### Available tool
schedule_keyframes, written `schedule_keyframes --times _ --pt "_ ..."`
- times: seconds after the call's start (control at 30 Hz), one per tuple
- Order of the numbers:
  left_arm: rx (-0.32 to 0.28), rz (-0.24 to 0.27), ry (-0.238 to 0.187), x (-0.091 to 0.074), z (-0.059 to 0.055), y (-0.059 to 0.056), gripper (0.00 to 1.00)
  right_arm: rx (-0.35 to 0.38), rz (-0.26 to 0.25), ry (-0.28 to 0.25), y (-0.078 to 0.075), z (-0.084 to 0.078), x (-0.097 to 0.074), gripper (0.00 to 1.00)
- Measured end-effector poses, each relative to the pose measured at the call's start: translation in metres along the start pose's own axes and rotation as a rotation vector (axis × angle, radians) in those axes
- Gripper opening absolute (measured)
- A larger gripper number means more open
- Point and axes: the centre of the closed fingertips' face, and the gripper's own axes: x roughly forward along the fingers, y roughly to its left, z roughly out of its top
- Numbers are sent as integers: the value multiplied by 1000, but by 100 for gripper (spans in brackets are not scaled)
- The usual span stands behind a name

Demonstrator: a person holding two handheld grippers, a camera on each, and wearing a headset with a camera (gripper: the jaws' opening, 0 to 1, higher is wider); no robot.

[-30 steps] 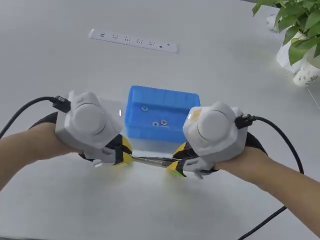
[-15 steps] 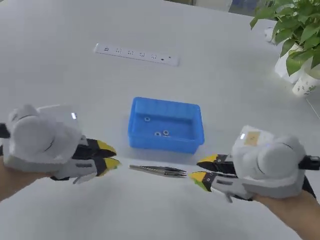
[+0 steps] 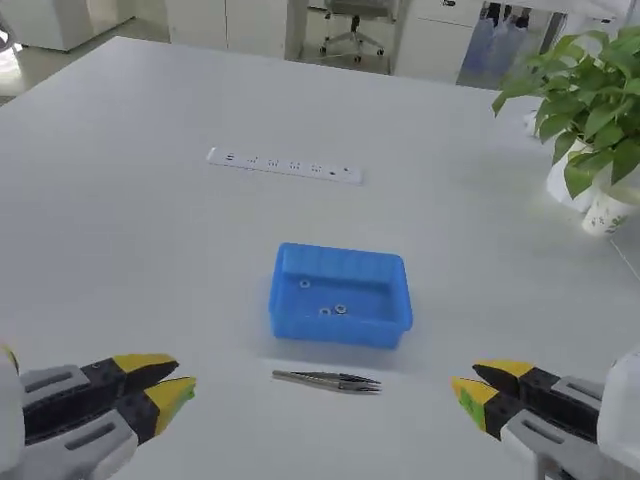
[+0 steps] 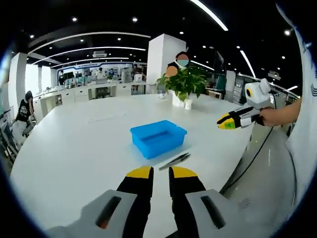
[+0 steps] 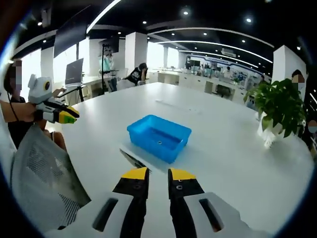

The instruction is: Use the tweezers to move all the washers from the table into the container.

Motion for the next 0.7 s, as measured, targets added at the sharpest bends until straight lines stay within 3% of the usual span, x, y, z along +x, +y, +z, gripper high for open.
schedule_keyframes --times 0.07,0.23,0.37,0.4,0.47,0.57,0.7 --pt "-15 -12 -15 -2 4 -10 24 48 14 -66 11 11 -10 18" --pt "-31 -42 -24 -4 7 -34 29 6 4 -57 28 7 -27 21" --pt "-17 -75 12 -6 -2 -53 29 -7 5 -43 41 3 -38 24" --pt "-42 -99 35 -7 -8 -56 31 36 15 -88 45 9 -41 27" --pt "-18 -109 41 -7 -10 -61 35 54 15 -125 47 14 -45 31" --pt "-4 -107 48 -7 -9 -65 36 62 -4 -117 44 9 -48 31" --pt "-16 -95 23 -6 -5 -71 42 127 -11 -120 43 0 -50 31"
